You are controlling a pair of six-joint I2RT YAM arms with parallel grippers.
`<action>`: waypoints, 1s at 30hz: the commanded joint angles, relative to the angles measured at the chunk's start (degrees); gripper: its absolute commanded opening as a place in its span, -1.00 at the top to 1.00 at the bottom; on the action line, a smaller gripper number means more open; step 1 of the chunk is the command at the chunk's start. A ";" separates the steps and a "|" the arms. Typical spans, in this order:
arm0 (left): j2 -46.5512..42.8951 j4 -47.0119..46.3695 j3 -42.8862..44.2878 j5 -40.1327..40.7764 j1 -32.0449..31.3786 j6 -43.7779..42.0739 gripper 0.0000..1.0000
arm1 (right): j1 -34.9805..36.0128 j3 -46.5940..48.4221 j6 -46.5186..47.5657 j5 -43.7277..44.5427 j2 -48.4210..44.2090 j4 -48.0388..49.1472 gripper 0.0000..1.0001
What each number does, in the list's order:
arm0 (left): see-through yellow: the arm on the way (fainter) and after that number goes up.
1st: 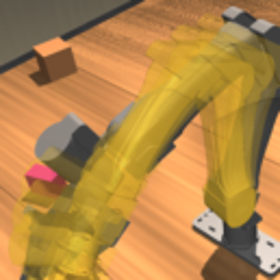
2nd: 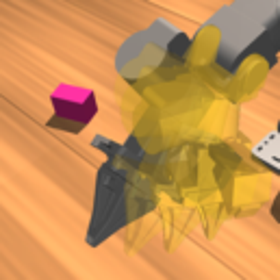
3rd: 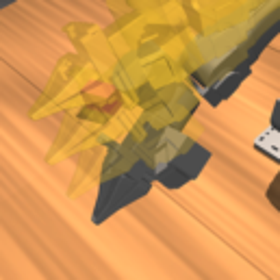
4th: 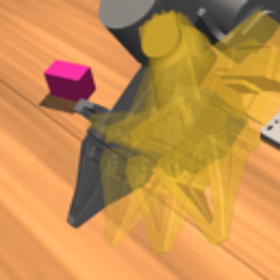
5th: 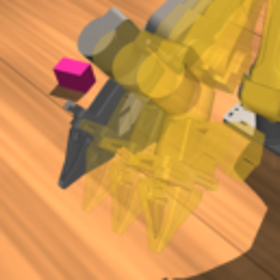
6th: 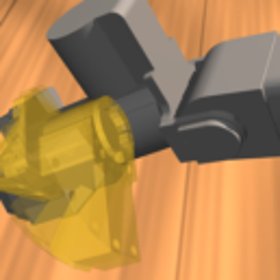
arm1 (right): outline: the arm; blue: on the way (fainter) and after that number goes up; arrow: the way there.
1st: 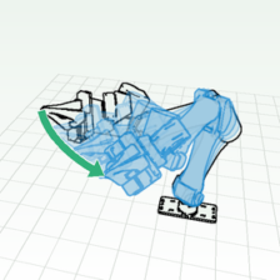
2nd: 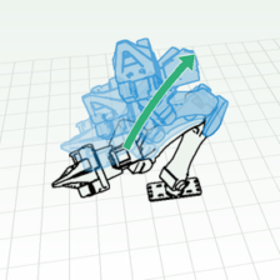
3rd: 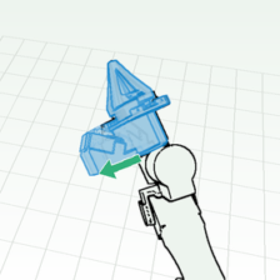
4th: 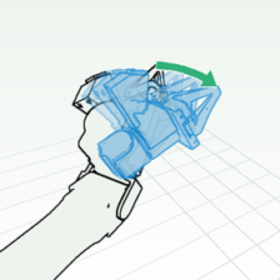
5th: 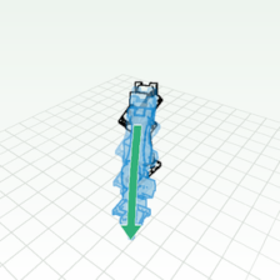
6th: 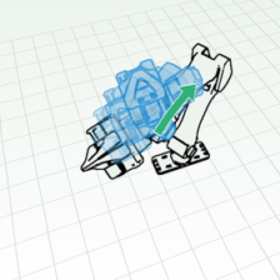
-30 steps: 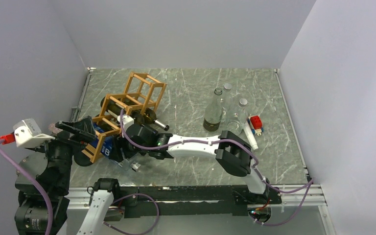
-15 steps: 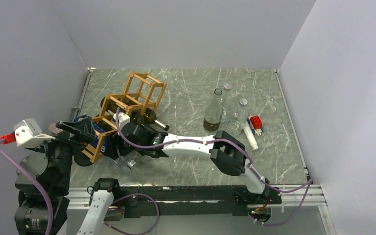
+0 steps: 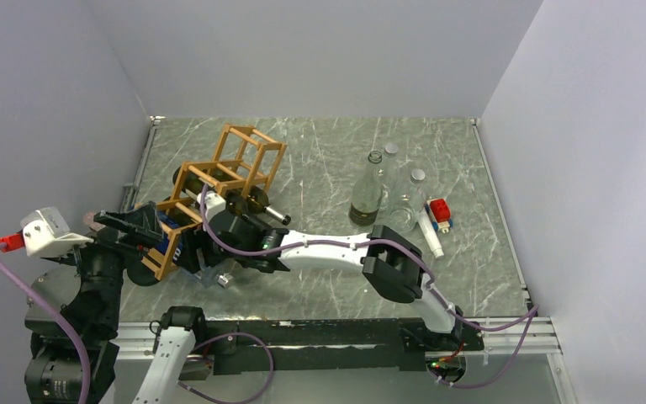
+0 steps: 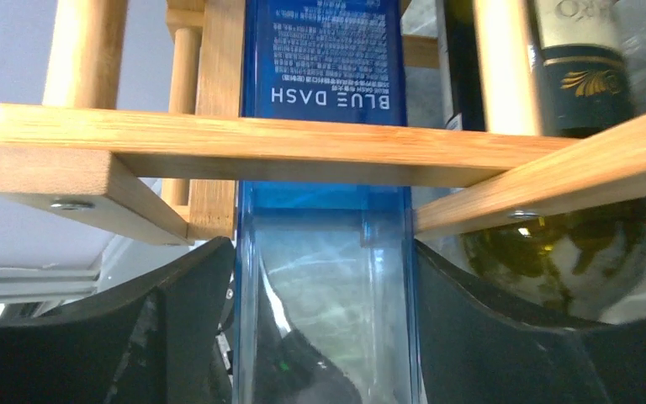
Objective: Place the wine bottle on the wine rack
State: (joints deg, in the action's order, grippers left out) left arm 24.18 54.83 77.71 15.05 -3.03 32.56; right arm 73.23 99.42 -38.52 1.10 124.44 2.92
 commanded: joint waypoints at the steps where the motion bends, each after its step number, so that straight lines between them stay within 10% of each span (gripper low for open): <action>1: -0.42 -0.34 1.43 0.80 0.13 -0.92 -0.99 | 0.25 -2.07 0.89 3.44 -7.41 5.87 -0.62; 20: -1.68 -2.79 -0.08 -9.92 -0.99 -6.47 -0.99 | 1.26 -20.55 11.07 16.59 -32.35 1.61 -0.72; 30: -0.70 -9.04 -8.82 -30.84 -1.28 -7.84 -0.99 | -3.01 -29.56 13.06 33.22 -56.35 -24.31 -0.72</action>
State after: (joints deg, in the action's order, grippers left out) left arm 22.09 51.16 71.26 -4.47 -4.16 25.74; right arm 73.17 72.01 -25.91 25.32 75.59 -8.36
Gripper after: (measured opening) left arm 0.993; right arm 0.863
